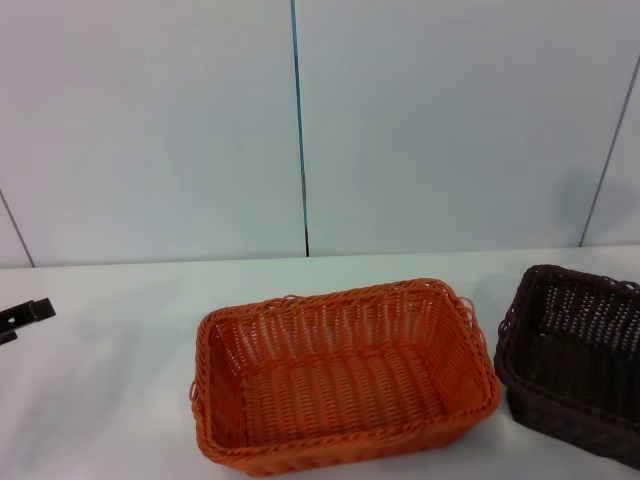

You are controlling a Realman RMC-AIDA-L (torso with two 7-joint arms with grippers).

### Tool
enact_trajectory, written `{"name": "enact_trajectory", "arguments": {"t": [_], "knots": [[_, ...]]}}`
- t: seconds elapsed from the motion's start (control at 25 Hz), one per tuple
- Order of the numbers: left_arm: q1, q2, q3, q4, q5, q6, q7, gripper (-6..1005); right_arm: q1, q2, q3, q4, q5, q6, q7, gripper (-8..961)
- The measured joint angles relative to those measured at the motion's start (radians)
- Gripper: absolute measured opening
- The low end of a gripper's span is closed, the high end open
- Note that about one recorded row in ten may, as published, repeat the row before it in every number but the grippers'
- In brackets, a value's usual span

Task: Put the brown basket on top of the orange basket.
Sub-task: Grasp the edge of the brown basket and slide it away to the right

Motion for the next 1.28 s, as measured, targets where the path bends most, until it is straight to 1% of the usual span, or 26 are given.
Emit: {"name": "enact_trajectory", "arguments": {"t": [0.12, 0.24, 0.28, 0.32, 0.36, 0.44, 0.56, 0.64, 0.84, 1.08, 1.16, 1.28], "knots": [[0.0, 0.001, -0.001, -0.001, 0.002, 0.0, -0.001, 878, 0.014, -0.009, 0.024, 0.021, -0.07, -0.078, 0.008, 899], [0.0, 0.003, -0.002, -0.002, 0.009, 0.0, -0.003, 877, 0.0, -0.024, 0.022, 0.021, -0.098, -0.101, 0.019, 899], [0.0, 0.003, -0.002, -0.001, 0.012, 0.0, -0.003, 877, -0.008, -0.03, 0.022, 0.015, -0.102, -0.103, 0.02, 899], [0.0, 0.003, -0.003, -0.001, 0.013, 0.0, -0.004, 877, -0.02, -0.04, 0.026, -0.002, -0.112, -0.108, 0.02, 899], [0.0, 0.003, -0.004, -0.001, 0.013, 0.0, -0.005, 876, -0.02, -0.04, 0.026, -0.002, -0.112, -0.108, 0.02, 899], [0.002, 0.004, -0.008, -0.001, 0.015, 0.0, -0.007, 876, -0.03, -0.054, 0.028, -0.035, -0.13, -0.118, 0.018, 899], [0.001, 0.006, -0.012, 0.0, 0.024, 0.001, -0.013, 876, -0.039, -0.066, 0.025, -0.07, -0.173, -0.133, 0.013, 900], [-0.002, 0.008, -0.012, 0.0, 0.025, 0.001, -0.015, 876, -0.039, -0.064, 0.024, -0.083, -0.211, -0.139, 0.006, 900], [-0.01, 0.011, -0.01, -0.004, 0.025, 0.0, -0.013, 876, -0.048, -0.048, 0.029, -0.11, -0.288, -0.106, -0.012, 900], [-0.006, 0.012, -0.014, -0.006, 0.03, -0.001, -0.013, 876, -0.068, -0.044, 0.029, -0.121, -0.296, -0.07, -0.022, 900], [-0.004, 0.012, -0.015, -0.007, 0.036, -0.001, -0.014, 876, -0.076, -0.036, 0.025, -0.124, -0.298, -0.05, -0.024, 899], [-0.003, 0.012, -0.017, -0.007, 0.039, 0.0, -0.015, 876, -0.088, -0.016, 0.019, -0.124, -0.298, -0.012, -0.031, 899]]}}
